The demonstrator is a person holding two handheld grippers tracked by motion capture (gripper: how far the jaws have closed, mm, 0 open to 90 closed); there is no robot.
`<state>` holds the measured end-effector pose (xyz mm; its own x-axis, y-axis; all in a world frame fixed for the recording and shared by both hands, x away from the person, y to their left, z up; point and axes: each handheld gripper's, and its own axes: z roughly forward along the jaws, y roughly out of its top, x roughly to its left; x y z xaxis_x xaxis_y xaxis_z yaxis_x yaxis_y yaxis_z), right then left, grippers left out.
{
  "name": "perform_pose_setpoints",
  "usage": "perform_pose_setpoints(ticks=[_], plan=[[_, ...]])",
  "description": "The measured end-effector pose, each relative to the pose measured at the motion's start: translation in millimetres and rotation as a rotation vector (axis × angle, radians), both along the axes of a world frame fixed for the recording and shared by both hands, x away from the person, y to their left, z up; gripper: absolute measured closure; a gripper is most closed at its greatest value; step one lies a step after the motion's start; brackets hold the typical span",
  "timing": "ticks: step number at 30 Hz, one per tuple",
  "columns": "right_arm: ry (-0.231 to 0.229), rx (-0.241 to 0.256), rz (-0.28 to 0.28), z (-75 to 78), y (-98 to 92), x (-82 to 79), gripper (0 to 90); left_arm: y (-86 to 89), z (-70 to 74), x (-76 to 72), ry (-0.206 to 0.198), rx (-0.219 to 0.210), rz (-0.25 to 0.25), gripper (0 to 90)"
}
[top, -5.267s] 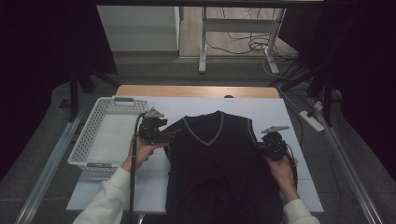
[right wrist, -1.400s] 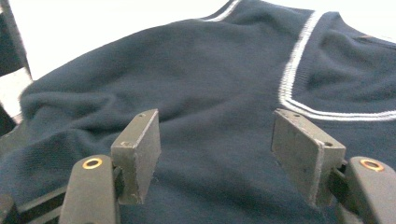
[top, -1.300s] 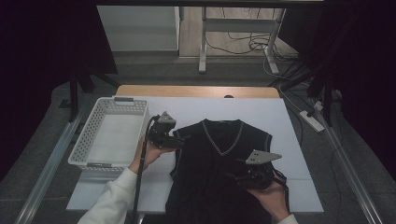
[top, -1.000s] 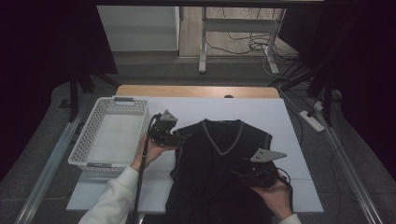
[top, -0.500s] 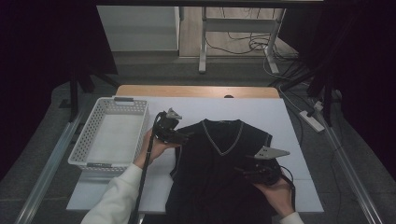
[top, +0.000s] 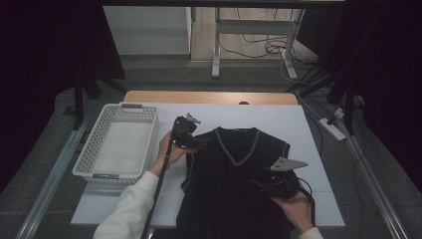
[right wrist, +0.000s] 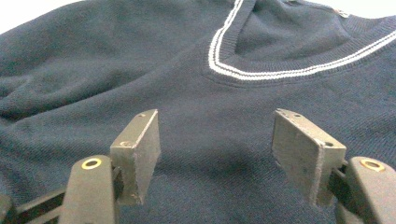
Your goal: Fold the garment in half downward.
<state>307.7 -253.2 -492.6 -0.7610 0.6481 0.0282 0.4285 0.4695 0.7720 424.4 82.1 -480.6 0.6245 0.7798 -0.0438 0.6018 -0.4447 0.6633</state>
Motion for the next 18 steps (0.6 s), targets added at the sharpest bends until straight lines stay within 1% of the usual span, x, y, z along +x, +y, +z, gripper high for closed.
perform_pose_setpoints(ticks=[5,8,11,15,16,17,18], plan=[[0.0,-0.002,0.004,-0.5,1.7,-0.5,32.0,-6.9,-8.1,5.7,0.019,0.023,-0.003,15.4],[0.002,-0.005,0.005,-0.9,1.6,-0.3,31.8,-10.1,-14.4,8.8,0.036,0.043,0.001,15.4],[0.004,-0.003,0.008,-1.1,1.4,-0.2,31.7,-10.7,-19.1,11.1,0.044,0.061,0.01,15.2],[0.003,-0.012,0.013,-1.9,2.9,-1.0,31.7,-5.8,-22.9,14.8,0.045,0.067,0.05,15.3],[0.002,-0.012,0.015,-2.2,3.4,-1.1,31.7,-4.7,-23.9,15.5,0.047,0.074,0.06,15.4],[0.003,-0.016,0.015,-2.3,3.6,-1.1,31.7,-3.0,-25.9,16.9,0.05,0.09,0.078,15.7],[0.005,-0.016,0.018,-2.8,4.1,-1.1,31.6,-1.5,-28.0,18.0,0.056,0.094,0.089,15.9]])
